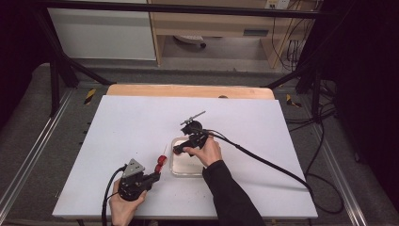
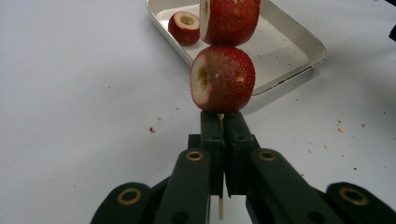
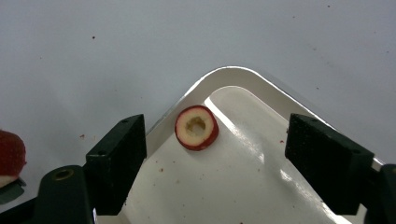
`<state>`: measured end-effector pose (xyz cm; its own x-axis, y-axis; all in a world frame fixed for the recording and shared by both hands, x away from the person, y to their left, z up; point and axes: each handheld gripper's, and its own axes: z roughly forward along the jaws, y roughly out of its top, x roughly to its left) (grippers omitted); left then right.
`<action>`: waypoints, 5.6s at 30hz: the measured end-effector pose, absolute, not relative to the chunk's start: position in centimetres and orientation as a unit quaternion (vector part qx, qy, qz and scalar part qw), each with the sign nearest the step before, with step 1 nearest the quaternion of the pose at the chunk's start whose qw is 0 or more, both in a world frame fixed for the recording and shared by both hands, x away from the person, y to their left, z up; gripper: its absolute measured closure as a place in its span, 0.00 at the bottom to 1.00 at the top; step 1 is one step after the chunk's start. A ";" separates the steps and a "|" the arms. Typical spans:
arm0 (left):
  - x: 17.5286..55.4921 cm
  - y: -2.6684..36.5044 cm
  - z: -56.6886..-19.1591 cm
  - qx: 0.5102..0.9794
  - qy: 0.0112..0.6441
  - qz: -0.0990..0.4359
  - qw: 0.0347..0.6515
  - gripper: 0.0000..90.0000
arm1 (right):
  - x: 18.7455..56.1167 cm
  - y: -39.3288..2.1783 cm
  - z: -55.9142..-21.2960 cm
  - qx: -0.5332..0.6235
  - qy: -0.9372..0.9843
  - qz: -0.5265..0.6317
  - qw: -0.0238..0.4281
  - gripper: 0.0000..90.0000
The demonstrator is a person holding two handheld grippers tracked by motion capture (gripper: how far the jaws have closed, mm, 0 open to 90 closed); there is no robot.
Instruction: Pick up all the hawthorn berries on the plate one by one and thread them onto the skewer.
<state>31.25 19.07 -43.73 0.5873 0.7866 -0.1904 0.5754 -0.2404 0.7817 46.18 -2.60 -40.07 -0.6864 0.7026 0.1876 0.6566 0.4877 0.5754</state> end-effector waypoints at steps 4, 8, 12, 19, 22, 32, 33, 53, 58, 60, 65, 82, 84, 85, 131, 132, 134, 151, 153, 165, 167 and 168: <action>31.3 19.1 -43.8 0.778 0.438 0.122 0.434 0.98 | 46.5 -2.1 -40.4 0.400 0.863 0.307 0.029 0.31; 31.3 19.2 -43.8 0.777 0.440 0.119 0.434 0.98 | 46.7 -1.5 -40.7 0.402 0.867 0.293 0.022 0.35; 31.3 19.2 -43.9 0.778 0.439 0.117 0.433 0.98 | 47.0 -0.9 -40.9 0.405 0.869 0.283 0.020 0.40; 31.4 19.3 -43.9 0.778 0.439 0.118 0.433 0.98 | 47.2 0.1 -41.0 0.401 0.880 0.254 0.019 0.47; 31.3 19.4 -43.8 0.778 0.439 0.118 0.434 0.98 | 47.3 0.3 -41.0 0.401 0.883 0.241 0.023 0.50; 31.3 19.4 -43.8 0.777 0.440 0.115 0.434 0.98 | 47.5 1.2 -41.2 0.407 0.887 0.217 0.017 0.58; 31.3 19.4 -43.8 0.778 0.440 0.115 0.434 0.98 | 47.5 1.2 -41.2 0.409 0.886 0.216 0.017 0.60; 31.1 19.0 -43.8 0.774 0.438 0.116 0.441 0.98 | 46.6 -0.2 -38.9 0.429 0.867 0.253 0.011 0.67; 31.0 18.3 -43.6 0.775 0.434 0.118 0.444 0.98 | 45.8 -2.4 -37.5 0.437 0.853 0.286 0.013 0.67; 31.0 17.9 -43.6 0.776 0.432 0.118 0.445 0.98 | 45.4 -3.3 -37.3 0.439 0.846 0.301 0.008 0.67; 30.7 16.7 -43.5 0.772 0.429 0.114 0.455 0.98 | 44.6 -6.2 -37.1 0.449 0.825 0.343 0.002 0.67; 30.1 11.7 -43.5 0.764 0.434 0.095 0.468 0.98 | 40.8 -12.8 -38.6 0.464 0.674 0.575 0.012 0.67; 30.1 11.3 -43.5 0.762 0.436 0.093 0.469 0.98 | 40.6 -13.0 -38.8 0.463 0.660 0.591 0.017 0.67; 30.1 11.1 -43.5 0.761 0.436 0.092 0.471 0.98 | 40.5 -13.0 -38.9 0.463 0.654 0.598 0.017 0.67; 30.9 9.0 -43.6 0.732 0.463 0.062 0.495 0.98 | 39.2 -12.4 -39.4 0.438 0.612 0.658 0.037 0.67; 30.9 9.0 -43.6 0.733 0.463 0.062 0.494 0.98 | 39.2 -12.4 -39.4 0.438 0.612 0.658 0.037 0.67; 31.0 9.0 -43.6 0.733 0.464 0.060 0.494 0.98 | 39.2 -12.4 -39.4 0.437 0.613 0.658 0.036 0.67; 30.9 9.1 -43.8 0.702 0.477 0.031 0.528 0.98 | 38.7 -12.3 -39.6 0.415 0.626 0.659 0.049 0.67; 30.8 9.2 -43.9 0.692 0.478 0.022 0.540 0.98 | 38.6 -12.3 -39.6 0.414 0.622 0.663 0.050 0.67; 31.1 9.7 -43.9 0.678 0.474 0.014 0.561 0.98 | 38.6 -12.2 -39.7 0.408 0.631 0.659 0.031 0.67; 31.3 9.8 -43.9 0.679 0.476 0.016 0.559 0.98 | 38.6 -12.2 -39.8 0.406 0.639 0.653 0.027 0.68; 31.4 9.9 -43.8 0.679 0.476 0.018 0.558 0.98 | 38.6 -12.2 -39.9 0.404 0.644 0.649 0.022 0.68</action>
